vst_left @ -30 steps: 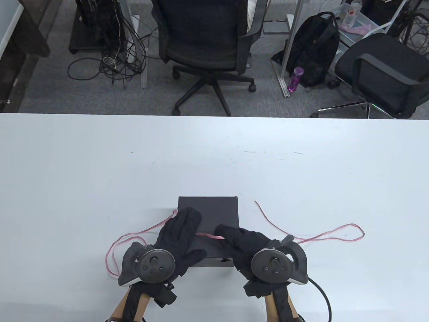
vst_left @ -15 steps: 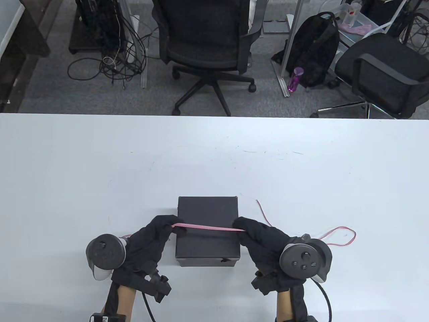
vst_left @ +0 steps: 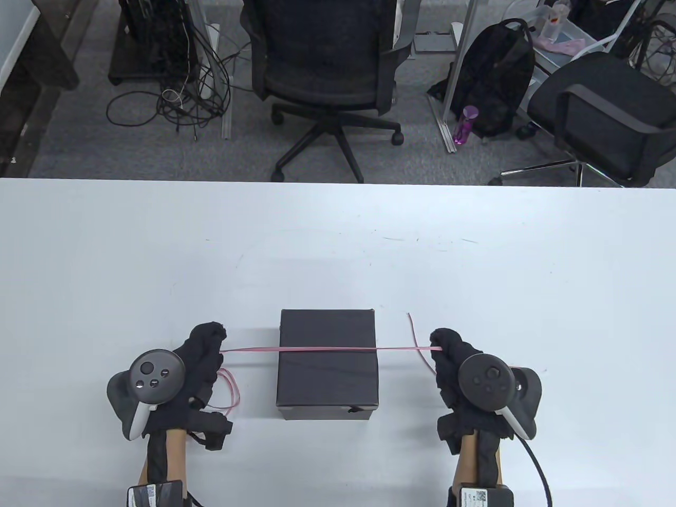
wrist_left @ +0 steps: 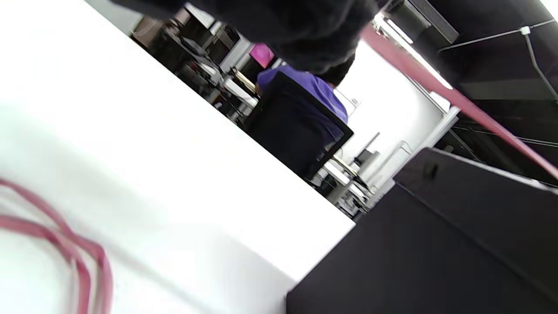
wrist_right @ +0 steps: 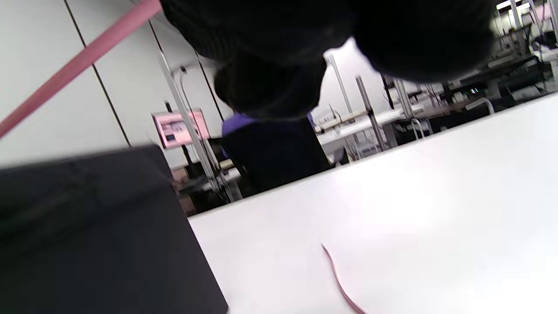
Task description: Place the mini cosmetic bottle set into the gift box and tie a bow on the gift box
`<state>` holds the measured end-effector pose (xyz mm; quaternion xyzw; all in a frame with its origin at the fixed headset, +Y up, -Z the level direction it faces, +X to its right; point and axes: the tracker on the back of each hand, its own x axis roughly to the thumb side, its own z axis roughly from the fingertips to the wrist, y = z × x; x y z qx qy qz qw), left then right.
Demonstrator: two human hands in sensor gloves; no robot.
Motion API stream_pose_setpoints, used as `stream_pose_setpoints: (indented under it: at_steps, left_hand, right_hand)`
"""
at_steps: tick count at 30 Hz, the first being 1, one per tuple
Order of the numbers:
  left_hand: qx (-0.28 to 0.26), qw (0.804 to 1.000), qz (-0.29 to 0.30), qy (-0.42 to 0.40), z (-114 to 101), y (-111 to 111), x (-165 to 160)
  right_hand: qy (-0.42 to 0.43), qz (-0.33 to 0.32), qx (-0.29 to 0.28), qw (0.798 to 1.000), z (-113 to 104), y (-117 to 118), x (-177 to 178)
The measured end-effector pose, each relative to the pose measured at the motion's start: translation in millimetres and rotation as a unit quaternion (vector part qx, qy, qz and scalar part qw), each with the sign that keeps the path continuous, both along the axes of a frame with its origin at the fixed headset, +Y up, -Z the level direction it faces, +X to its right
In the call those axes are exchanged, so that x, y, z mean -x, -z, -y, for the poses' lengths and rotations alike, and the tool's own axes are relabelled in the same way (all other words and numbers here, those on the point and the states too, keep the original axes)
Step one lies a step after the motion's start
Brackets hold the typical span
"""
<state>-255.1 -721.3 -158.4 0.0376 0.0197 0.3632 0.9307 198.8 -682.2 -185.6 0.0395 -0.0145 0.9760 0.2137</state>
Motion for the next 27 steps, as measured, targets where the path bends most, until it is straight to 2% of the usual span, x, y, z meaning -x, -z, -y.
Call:
stream_pose_setpoints:
  at_steps: [3,6,10,12,13,15,18,20,24,25,27]
  left_hand:
    - [0.021,0.997,0.069,-0.021,10,4,2]
    - [0.036,0.994,0.106,0.012,14,7,-3]
    - [0.038,0.990,0.111,0.072,12,7,-19]
    - [0.028,0.991,0.109,0.078,12,7,-25]
    - [0.024,0.991,0.104,0.081,11,6,-27]
    - [0.017,0.991,0.097,0.090,10,6,-29]
    - [0.013,0.991,0.091,0.095,10,6,-31]
    - [0.008,0.991,0.091,0.095,10,5,-34]
    - [-0.008,0.992,0.083,0.095,11,4,-42]
    - [-0.013,0.992,0.081,0.096,12,4,-44]
    - [-0.018,0.992,0.071,0.100,13,4,-47]
  right_hand:
    - [-0.017,0.021,0.056,0.998,15,6,-5]
    - [-0.045,0.038,0.108,0.992,22,8,-6]
    - [-0.109,0.070,0.138,0.982,25,9,-5]
    - [-0.093,0.040,0.184,0.978,23,10,-3]
    - [-0.080,0.027,0.181,0.980,19,8,1]
    - [-0.073,-0.014,0.136,0.988,9,6,9]
    - [-0.057,-0.077,0.125,0.987,4,3,24]
    - [-0.043,-0.122,0.133,0.983,11,5,38]
    - [0.030,-0.186,0.200,0.962,44,15,55]
    - [0.062,-0.191,0.209,0.957,51,17,56]
    - [0.126,-0.157,0.214,0.956,61,18,53]
